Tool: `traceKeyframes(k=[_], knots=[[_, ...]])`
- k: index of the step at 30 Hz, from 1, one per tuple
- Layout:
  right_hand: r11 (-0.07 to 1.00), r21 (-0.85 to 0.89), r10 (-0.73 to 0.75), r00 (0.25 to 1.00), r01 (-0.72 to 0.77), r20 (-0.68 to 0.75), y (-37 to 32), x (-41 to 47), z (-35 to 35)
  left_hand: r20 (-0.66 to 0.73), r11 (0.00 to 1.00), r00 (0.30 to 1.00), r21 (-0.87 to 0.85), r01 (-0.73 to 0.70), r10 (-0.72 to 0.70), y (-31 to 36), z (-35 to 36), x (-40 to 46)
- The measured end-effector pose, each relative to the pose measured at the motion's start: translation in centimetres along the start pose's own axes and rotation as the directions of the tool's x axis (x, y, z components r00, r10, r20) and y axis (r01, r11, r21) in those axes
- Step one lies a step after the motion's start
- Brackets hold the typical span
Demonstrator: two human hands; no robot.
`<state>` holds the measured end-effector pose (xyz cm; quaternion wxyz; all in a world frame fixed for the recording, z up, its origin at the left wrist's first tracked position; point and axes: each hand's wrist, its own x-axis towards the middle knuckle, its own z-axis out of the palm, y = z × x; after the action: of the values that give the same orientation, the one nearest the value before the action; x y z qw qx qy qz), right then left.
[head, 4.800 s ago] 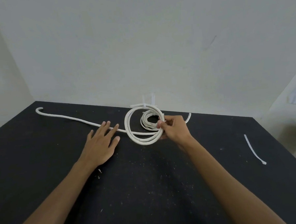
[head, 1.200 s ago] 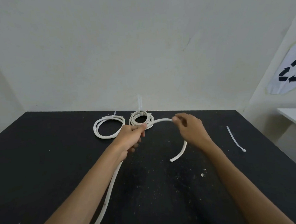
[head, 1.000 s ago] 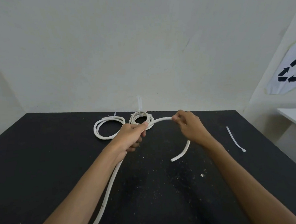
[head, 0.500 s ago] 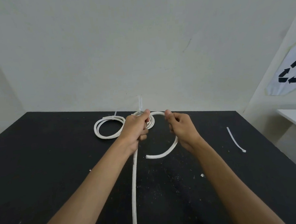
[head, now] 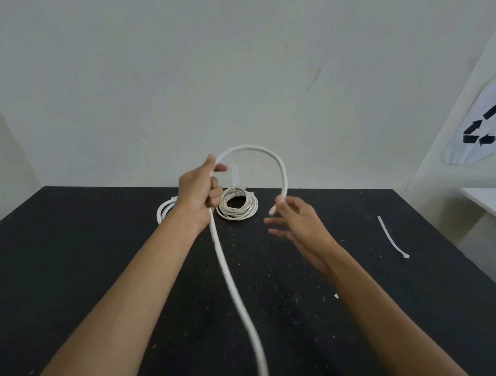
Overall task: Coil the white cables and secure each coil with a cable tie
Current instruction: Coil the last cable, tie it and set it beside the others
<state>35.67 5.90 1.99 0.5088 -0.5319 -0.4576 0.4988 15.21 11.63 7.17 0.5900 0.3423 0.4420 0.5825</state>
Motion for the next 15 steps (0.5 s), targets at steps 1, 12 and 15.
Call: traceKeyframes(k=[1, 12, 15], knots=[[0.999, -0.023, 0.038, 0.998, -0.036, 0.052, 0.0, -0.3, 0.1, -0.046, 0.999, 0.999, -0.051, -0.019, 0.017, 0.4, -0.1, 0.3], [0.832, -0.529, 0.112, 0.885, 0.165, 0.451, -2.1, -1.6, 0.0, -0.181, 0.925, 0.984, -0.374, -0.067, -0.002, 0.5, -1.8, 1.5], [0.716, -0.66, 0.054, 0.924, 0.229, 0.379, -1.8, -0.6, -0.8, -0.106, 0.969, 0.993, -0.246, 0.022, -0.05, 0.5, -2.8, 1.9]])
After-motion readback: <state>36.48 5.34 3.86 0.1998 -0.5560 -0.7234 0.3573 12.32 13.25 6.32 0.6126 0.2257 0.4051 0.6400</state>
